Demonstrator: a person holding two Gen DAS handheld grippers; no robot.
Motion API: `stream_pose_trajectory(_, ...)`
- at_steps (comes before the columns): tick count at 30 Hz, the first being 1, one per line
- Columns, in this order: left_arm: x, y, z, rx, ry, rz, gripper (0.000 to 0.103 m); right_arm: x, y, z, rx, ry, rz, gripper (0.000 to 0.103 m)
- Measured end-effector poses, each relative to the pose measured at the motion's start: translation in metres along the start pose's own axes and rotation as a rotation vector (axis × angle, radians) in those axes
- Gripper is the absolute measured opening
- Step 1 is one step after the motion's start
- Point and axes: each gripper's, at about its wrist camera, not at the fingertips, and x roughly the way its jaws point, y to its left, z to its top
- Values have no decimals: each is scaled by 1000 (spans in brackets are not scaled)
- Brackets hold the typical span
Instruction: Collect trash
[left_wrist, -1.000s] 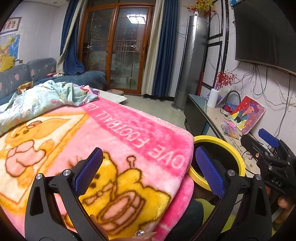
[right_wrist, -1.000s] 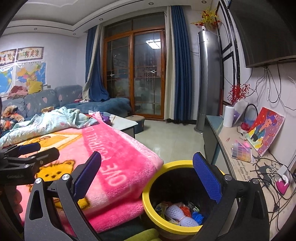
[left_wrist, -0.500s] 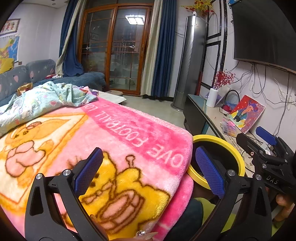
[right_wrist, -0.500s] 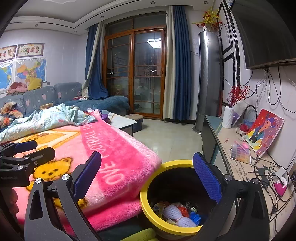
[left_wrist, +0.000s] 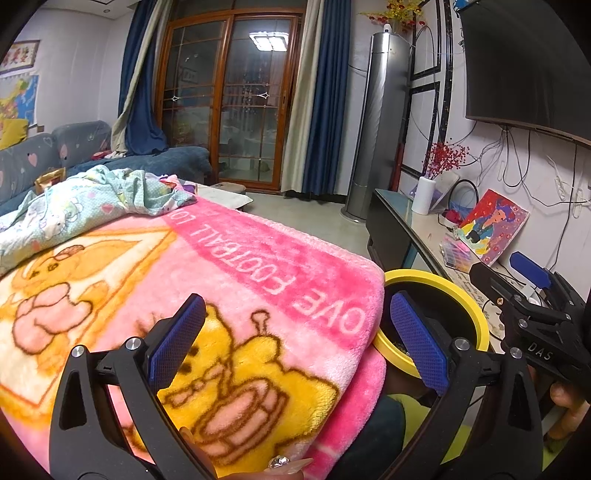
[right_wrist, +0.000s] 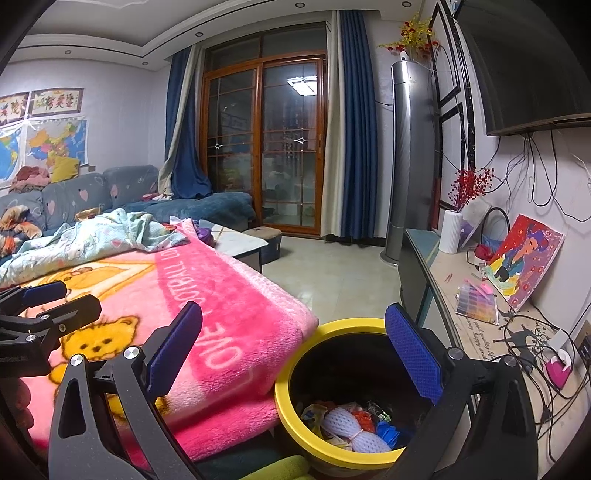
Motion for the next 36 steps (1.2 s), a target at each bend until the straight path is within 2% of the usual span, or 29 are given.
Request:
stream_pose_trajectory(31, -1, -1, -1, 1, -1, 1, 92, 1, -5, 1, 9, 0, -7, 96)
stream_pose_trajectory(36, -1, -2, -1, 3, 10, 3, 92, -4, -10, 3, 15, -21, -21, 96)
